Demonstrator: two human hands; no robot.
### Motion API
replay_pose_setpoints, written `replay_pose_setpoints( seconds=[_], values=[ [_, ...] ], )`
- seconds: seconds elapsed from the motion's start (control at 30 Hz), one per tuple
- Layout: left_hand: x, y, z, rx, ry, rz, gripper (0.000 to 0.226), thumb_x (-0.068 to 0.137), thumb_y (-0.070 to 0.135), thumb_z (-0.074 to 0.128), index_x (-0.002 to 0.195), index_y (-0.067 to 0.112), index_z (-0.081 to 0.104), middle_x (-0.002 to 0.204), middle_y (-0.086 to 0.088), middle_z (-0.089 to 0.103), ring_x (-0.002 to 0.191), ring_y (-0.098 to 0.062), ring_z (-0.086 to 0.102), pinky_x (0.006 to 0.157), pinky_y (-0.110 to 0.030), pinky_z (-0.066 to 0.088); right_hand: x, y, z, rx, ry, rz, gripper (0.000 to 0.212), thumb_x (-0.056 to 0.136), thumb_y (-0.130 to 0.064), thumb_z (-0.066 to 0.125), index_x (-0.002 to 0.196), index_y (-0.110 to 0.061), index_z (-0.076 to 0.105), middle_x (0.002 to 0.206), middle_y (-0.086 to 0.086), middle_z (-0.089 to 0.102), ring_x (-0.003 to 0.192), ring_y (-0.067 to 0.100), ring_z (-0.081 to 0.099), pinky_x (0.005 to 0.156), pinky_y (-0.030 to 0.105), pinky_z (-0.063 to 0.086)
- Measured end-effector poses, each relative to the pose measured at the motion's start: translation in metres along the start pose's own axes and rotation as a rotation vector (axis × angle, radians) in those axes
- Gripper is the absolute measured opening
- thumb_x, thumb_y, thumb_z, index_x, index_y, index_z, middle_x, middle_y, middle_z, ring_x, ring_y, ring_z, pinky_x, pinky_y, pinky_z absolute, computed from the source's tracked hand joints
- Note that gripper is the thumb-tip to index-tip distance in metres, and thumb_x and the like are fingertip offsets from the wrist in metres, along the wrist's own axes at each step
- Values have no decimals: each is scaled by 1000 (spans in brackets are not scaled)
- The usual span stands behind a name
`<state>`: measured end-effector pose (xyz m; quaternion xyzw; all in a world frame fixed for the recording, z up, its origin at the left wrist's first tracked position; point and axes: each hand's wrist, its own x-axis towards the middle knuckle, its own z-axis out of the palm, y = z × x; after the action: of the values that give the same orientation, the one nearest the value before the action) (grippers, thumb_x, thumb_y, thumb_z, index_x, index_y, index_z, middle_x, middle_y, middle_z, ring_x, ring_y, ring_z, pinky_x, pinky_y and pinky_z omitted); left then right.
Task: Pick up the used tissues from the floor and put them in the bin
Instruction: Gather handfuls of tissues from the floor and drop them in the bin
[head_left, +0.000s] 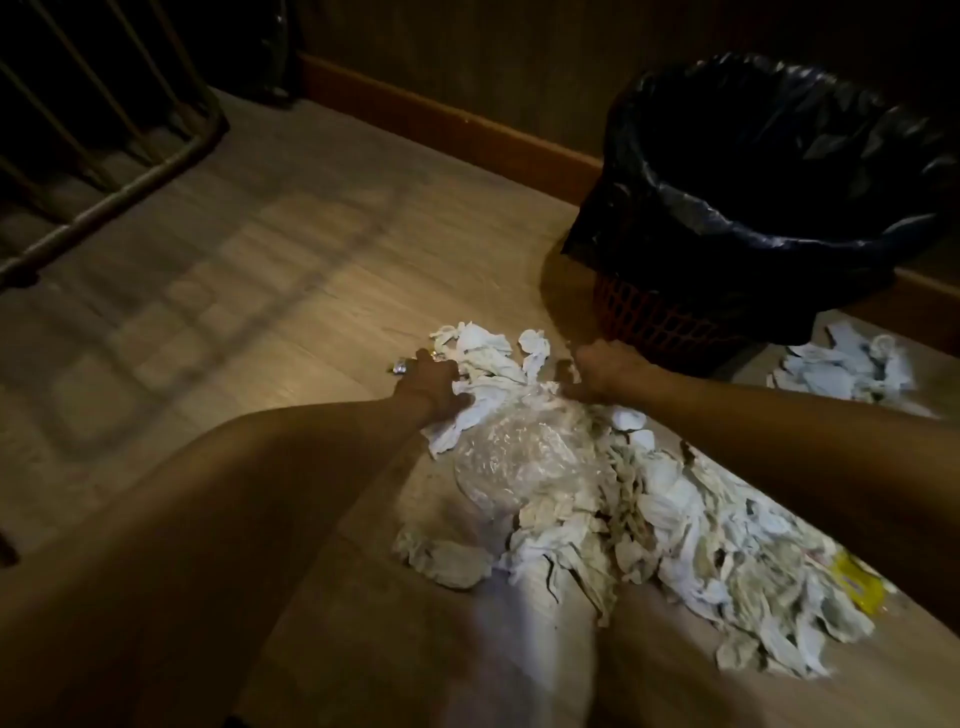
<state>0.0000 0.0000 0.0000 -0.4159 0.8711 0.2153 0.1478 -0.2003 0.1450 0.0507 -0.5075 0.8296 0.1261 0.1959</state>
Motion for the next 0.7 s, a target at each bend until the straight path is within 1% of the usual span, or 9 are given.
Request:
replay_pose_setpoints(
  seconds=[0.03, 0.1, 0.17, 0.23, 0.37, 0.43, 0.5, 0.6, 0.7],
  values=[
    [0, 0, 0, 28, 11, 32, 53, 83, 55, 65, 119, 16, 61, 128, -24, 48, 122, -40, 47, 100, -41, 42, 3, -2, 1, 16, -25, 22, 53, 92, -42, 58, 134, -11, 49, 128, 11, 58, 113, 33, 59, 79, 36, 47],
    [3, -3, -1, 21, 58, 83, 45, 82, 49, 67, 109, 13, 64, 120, -23, 57, 118, -37, 50, 94, -38, 44, 9, -1, 6, 52, -27, -9, 43, 90, -34, 64, 125, -10, 56, 123, 11, 61, 108, 30, 60, 73, 32, 44],
    [2, -3, -7, -57, 67, 78, 39, 82, 40, 71, 105, 9, 66, 115, -20, 64, 113, -35, 56, 89, -37, 47, 13, -3, 9, 60, -37, -54, 27, 88, -20, 67, 112, -8, 64, 114, 9, 65, 96, 25, 60, 66, 27, 40],
    [3, -4, -11, -111, 88, 74, 36, 80, 34, 74, 103, 8, 64, 113, -18, 66, 107, -34, 61, 85, -36, 49, 17, -4, 8, 92, 6, -56, 20, 86, -13, 68, 105, -7, 68, 104, 7, 65, 89, 23, 59, 60, 25, 39],
    [-3, -8, -22, -141, 127, 51, 42, 78, 28, 75, 108, 8, 53, 108, -17, 65, 99, -36, 63, 74, -34, 48, 28, -6, -3, 109, 232, 10, 22, 83, -25, 65, 101, -13, 64, 107, 14, 66, 95, 34, 65, 65, 31, 45],
    [-8, -12, -28, -150, 135, 59, 45, 78, 25, 74, 112, 9, 49, 100, -14, 63, 94, -36, 63, 68, -31, 42, 36, -8, -6, 91, 350, -18, 28, 82, -30, 60, 104, -12, 62, 109, 15, 65, 98, 36, 63, 66, 32, 45],
    [-15, -19, -34, -158, 127, 67, 46, 79, 24, 72, 115, 11, 48, 94, -12, 62, 88, -35, 63, 66, -31, 42, 43, -12, -8, 120, 393, -32, 33, 83, -34, 55, 105, -10, 60, 114, 17, 61, 107, 37, 58, 73, 36, 48],
    [-26, -32, -40, -165, 92, 50, 49, 76, 27, 72, 119, 18, 49, 102, -14, 67, 88, -33, 64, 74, -38, 54, 49, -22, -8, 245, 355, 1, 25, 83, -35, 59, 97, -13, 59, 118, 17, 54, 111, 35, 52, 83, 39, 50],
    [-36, -38, -45, -114, 79, 107, 52, 77, 25, 68, 125, 23, 51, 105, -16, 66, 95, -36, 62, 78, -37, 53, 54, -34, -7, 415, 243, 12, 15, 78, -22, 65, 91, -16, 60, 112, 14, 62, 96, 31, 60, 72, 33, 51]
  ],
)
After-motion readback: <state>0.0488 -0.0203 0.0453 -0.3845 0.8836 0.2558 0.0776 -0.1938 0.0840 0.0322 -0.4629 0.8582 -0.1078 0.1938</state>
